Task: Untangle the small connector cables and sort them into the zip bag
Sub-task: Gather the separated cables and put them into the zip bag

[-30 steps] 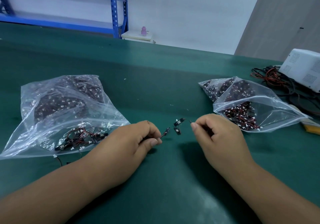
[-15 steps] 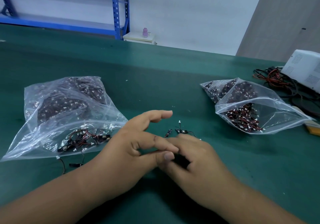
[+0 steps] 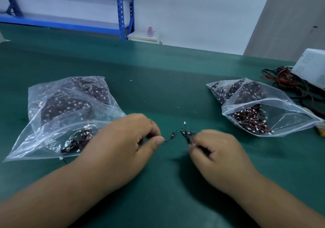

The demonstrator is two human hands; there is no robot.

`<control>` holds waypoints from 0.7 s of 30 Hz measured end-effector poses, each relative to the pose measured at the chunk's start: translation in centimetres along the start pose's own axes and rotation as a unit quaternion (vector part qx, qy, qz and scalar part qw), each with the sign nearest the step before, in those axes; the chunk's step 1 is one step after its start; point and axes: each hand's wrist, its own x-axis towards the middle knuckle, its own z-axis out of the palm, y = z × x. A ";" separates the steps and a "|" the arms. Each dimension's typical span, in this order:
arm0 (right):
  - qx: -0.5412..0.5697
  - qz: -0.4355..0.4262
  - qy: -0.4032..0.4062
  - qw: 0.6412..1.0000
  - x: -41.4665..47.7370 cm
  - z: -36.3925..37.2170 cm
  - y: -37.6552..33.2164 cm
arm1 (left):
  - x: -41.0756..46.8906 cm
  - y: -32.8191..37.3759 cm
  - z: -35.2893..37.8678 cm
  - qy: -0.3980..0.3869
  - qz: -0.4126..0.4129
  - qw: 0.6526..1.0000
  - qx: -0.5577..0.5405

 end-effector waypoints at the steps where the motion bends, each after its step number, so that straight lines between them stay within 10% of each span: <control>1: -0.043 0.043 0.003 0.998 0.3 -0.3 0.8 | 0.0 -0.4 -0.6 -0.016 -0.013 0.995 0.098; 11: -0.057 0.167 -0.011 0.984 1.4 -0.2 3.5 | 1.3 -4.4 -2.8 -0.153 -0.150 0.872 0.441; 21: -0.007 0.085 -0.045 0.995 1.1 -0.3 3.3 | 0.4 -8.8 -2.4 -0.174 -0.188 0.906 0.338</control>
